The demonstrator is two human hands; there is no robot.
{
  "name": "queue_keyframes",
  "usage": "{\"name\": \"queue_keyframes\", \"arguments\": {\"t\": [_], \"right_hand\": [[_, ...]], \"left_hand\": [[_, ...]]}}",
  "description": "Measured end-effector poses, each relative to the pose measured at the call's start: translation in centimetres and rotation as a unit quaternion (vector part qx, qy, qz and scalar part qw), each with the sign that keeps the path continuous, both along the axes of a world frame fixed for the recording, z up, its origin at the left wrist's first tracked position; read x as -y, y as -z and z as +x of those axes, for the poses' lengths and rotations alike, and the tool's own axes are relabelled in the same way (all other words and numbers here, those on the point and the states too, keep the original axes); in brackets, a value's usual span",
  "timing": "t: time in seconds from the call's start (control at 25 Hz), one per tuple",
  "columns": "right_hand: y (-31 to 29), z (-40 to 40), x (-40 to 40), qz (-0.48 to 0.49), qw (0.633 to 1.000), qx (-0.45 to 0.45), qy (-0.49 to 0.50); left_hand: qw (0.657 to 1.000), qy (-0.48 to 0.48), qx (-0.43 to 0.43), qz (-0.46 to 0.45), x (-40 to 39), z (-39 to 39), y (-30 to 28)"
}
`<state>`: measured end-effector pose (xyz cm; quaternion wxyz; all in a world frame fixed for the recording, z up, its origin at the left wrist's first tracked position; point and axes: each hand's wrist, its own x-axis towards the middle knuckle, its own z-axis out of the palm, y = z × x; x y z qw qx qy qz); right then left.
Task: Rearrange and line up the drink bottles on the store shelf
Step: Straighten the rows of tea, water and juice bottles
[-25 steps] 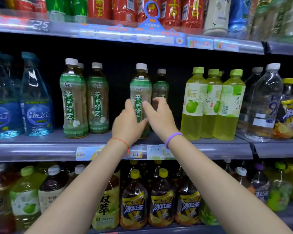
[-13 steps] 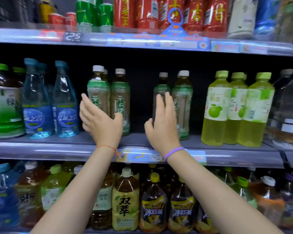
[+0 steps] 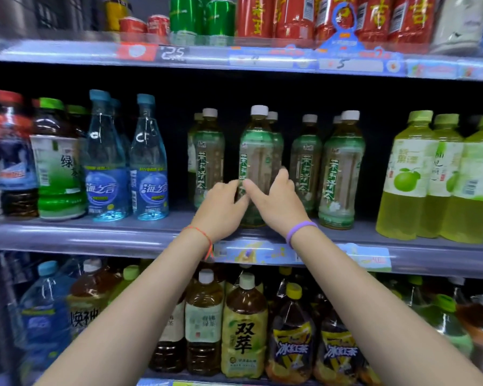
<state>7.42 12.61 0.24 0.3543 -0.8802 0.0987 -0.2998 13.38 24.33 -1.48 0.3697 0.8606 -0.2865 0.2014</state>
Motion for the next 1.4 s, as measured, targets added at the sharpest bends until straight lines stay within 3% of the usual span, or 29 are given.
{"name": "queue_keyframes", "arguments": {"t": [0.08, 0.2, 0.36, 0.56, 0.68, 0.76, 0.8, 0.88, 0.96, 1.04, 1.12, 1.24, 1.4], "right_hand": [[0.1, 0.5, -0.2, -0.039, 0.999, 0.012, 0.030], [0.3, 1.0, -0.6, -0.056, 0.997, 0.038, 0.048], [0.3, 1.2, -0.4, -0.081, 0.992, 0.063, 0.071], [0.4, 1.3, 0.0, -0.121, 0.981, 0.067, 0.133], [0.7, 0.9, -0.9, -0.228, 0.929, 0.206, 0.205], [0.4, 1.0, -1.7, -0.266, 0.893, 0.340, 0.128], [0.0, 1.3, -2.5, -0.259, 0.897, 0.355, 0.049], [-1.1, 2.1, -4.5, -0.162, 0.946, 0.272, -0.074], [-2.2, 4.5, -6.1, 0.023, 0.988, 0.095, -0.123], [-3.0, 7.2, -7.2, 0.223, 0.964, -0.001, -0.142], [-3.6, 9.4, -7.5, 0.360, 0.921, -0.005, -0.150], [-4.2, 10.7, -7.6, 0.431, 0.889, 0.006, -0.153], [-4.1, 11.7, -8.2, 0.439, 0.886, 0.022, -0.148]], "left_hand": [[0.994, -0.046, 0.019, -0.102, -0.7, 0.6, -0.3], [0.963, -0.121, -0.028, -0.238, -1.5, 1.2, -1.7], [0.959, -0.070, -0.172, -0.213, -1.0, 2.3, -2.3], [0.968, -0.005, -0.186, -0.170, 0.4, 2.1, -1.9], [0.967, 0.020, -0.185, -0.174, 0.2, 2.2, -1.9], [0.969, -0.008, -0.139, -0.206, -0.9, 2.5, -1.7], [0.967, -0.032, -0.114, -0.225, -1.7, 2.9, -1.9], [0.956, -0.059, -0.101, -0.269, -2.9, 4.3, -2.4], [0.931, -0.040, -0.155, -0.327, -3.4, 5.8, -3.1], [0.895, -0.015, -0.223, -0.386, -3.0, 8.0, -3.4], [0.889, 0.001, -0.244, -0.387, -2.0, 11.1, -3.0], [0.895, 0.016, -0.253, -0.367, -1.3, 11.5, -3.9], [0.899, 0.011, -0.269, -0.346, -1.4, 10.1, -4.7]]}}
